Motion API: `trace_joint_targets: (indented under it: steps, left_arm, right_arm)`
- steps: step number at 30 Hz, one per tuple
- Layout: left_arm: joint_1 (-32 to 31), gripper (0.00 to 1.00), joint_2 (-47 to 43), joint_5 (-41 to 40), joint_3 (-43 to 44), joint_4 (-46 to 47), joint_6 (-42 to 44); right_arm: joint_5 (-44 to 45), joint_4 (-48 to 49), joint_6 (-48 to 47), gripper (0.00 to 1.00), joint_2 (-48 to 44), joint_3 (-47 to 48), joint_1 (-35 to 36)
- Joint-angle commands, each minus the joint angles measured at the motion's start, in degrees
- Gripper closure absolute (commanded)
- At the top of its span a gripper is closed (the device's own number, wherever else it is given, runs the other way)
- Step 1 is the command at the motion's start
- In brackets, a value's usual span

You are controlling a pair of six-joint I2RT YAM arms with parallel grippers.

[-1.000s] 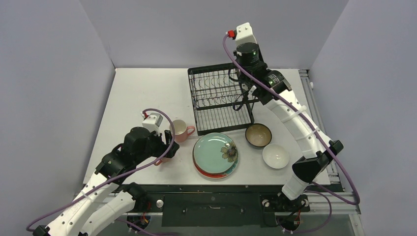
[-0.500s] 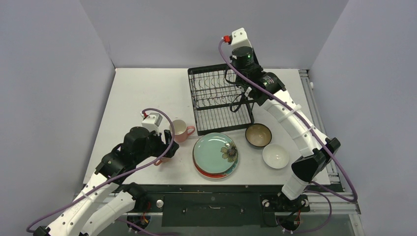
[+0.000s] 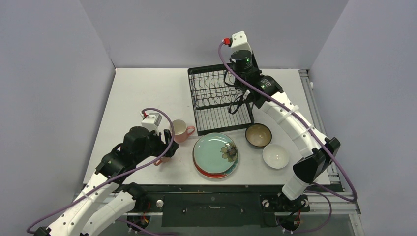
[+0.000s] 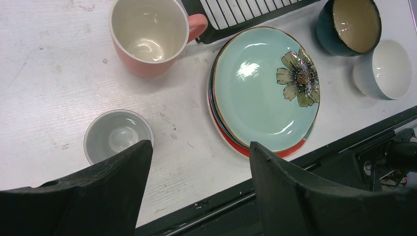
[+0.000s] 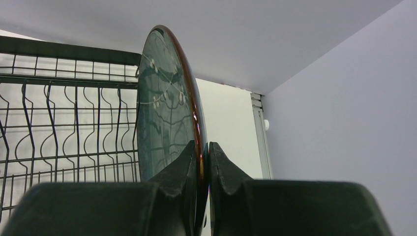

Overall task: Load the mixed dishes into the dish rack
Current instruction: Insert the plate into the dish rack.

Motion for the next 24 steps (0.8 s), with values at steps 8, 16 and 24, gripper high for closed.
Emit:
trace_joint_targets:
  steps: [8, 16, 24]
  left_arm:
    - [0.8, 0.31, 0.1, 0.9, 0.1, 3.2, 0.9]
    - [0.9, 0.31, 0.2, 1.0, 0.0, 3.2, 0.8]
    - [1.3, 0.31, 0.5, 1.3, 0.0, 3.3, 0.9]
  right_arm:
    - [1.3, 5.0, 4.2, 1.0, -5.6, -3.9, -0.2]
    - [1.5, 4.1, 5.4, 1.0, -7.0, -5.8, 0.0]
    - [2.6, 4.0, 5.6, 0.73, -8.6, -7.1, 1.0]
